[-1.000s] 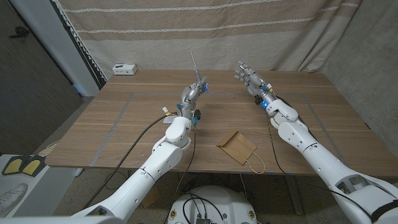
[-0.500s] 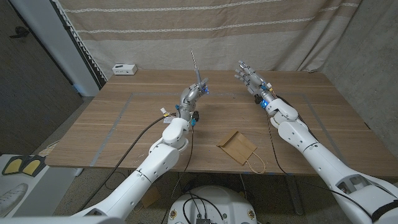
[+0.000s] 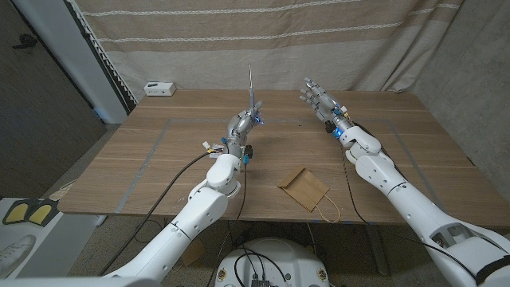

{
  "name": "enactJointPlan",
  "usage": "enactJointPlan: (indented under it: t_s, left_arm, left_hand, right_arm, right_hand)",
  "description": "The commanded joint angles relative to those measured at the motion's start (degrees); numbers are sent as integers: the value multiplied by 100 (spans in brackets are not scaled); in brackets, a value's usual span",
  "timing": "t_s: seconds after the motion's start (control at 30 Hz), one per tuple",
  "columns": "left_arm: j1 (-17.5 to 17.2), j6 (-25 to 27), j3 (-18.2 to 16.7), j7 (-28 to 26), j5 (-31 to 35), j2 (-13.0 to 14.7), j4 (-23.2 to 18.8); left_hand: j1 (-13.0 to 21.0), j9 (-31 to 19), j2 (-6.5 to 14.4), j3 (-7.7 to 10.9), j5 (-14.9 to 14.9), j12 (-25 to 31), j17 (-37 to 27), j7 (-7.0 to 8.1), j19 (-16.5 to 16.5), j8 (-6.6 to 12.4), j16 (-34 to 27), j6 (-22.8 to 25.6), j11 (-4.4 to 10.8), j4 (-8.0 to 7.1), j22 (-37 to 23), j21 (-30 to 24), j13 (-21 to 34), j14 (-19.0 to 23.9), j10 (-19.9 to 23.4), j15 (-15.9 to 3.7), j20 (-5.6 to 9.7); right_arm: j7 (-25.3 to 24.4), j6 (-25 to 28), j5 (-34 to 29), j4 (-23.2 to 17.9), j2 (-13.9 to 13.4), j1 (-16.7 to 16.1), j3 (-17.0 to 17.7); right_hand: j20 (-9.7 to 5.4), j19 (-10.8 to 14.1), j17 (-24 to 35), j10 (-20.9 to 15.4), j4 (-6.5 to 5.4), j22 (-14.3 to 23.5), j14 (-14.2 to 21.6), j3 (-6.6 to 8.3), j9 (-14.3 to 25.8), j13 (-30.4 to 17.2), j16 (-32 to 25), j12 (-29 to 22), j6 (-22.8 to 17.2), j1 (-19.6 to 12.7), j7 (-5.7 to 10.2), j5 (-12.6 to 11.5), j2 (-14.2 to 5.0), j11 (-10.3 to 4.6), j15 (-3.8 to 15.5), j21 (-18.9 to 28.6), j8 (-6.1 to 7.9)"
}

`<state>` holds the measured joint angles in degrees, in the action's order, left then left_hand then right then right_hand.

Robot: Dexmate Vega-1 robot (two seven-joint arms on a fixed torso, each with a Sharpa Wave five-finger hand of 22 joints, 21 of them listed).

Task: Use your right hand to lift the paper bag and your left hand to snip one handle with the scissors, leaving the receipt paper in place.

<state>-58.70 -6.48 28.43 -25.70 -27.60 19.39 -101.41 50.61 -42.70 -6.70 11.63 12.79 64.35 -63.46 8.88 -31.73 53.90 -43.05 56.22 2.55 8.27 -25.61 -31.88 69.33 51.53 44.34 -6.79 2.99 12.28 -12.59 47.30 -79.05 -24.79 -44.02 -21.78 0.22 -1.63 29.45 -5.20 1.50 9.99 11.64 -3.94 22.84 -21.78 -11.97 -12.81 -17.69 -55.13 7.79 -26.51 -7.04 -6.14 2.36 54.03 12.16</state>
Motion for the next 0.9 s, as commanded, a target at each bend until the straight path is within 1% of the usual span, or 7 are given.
enactJointPlan:
  t_s: [0.03,0.27,0.33,0.37,0.6,0.7,0.9]
  left_arm:
    - [-147,91,-59,-194,43,54,-158]
    - [-186,-32,-75,-166,86,77,-120]
    - [-194,-103,-81,-131,107,89,-97]
    - [-202,-150,-82,-110,144,115,-92]
    - [-278,-420,-130,142,64,176,-52]
    - [-323,-396,-144,107,101,213,-123]
    - [-420,-273,-169,33,231,356,-334]
  left_hand:
    - [-48,126,-184,-117,48,1859,10,-89,-149,16,-23,195,940,-23,29,-49,-16,103,1044,-588,603]
    - [-359,330,-384,-424,83,1897,38,-232,-211,5,29,436,941,-101,114,-9,-43,181,1216,-573,600]
    - [-571,419,-467,-659,88,1884,28,-307,-241,-13,43,507,940,-116,158,15,-71,205,1242,-558,598]
    - [-791,504,-531,-870,79,1868,-8,-332,-260,-46,28,544,941,-143,190,34,-93,227,1264,-526,572]
    - [-1440,512,-523,-1860,141,1821,58,-637,-211,-58,124,459,933,-104,265,140,-79,218,1169,-533,459]
    - [-1523,535,-493,-2152,173,1830,64,-712,-216,-75,119,439,927,-55,262,151,-38,248,1125,-539,424]
    - [-1669,558,-452,-2561,241,1757,133,-866,-192,-130,178,329,929,-45,289,195,-67,213,964,-537,314]
  right_arm:
    - [15,-4,7,50,32,22,-16]
    - [4,-28,-11,49,26,21,-8]
    - [-6,-38,-22,48,25,19,-7]
    - [-9,-38,-20,47,26,18,-5]
    - [36,-74,0,96,53,23,-3]
    - [47,-83,6,112,61,22,-3]
    - [42,-92,14,88,51,-7,10]
  right_hand:
    - [17,-6,11,30,7,28,-30,-32,19,-6,-26,-22,22,11,2,-33,-52,-30,546,-13,35]
    - [20,2,-4,38,11,29,-19,-40,17,1,-35,-26,33,20,-6,-35,-53,-34,557,-26,33]
    - [21,4,-8,42,12,29,-19,-41,16,3,-36,-26,32,22,-14,-36,-55,-41,553,-29,34]
    - [21,4,-10,44,12,29,-19,-42,16,4,-37,-26,33,24,-13,-36,-56,-40,548,-32,34]
    - [22,8,-27,46,13,29,-14,-50,14,13,-45,-33,43,38,-7,-37,-62,-30,544,-48,33]
    - [23,10,-33,50,14,29,-17,-53,14,16,-46,-34,44,42,-8,-38,-65,-43,542,-55,35]
    - [23,12,-45,53,18,30,-20,-56,13,22,-48,-38,49,47,-8,-39,-68,-37,543,-67,35]
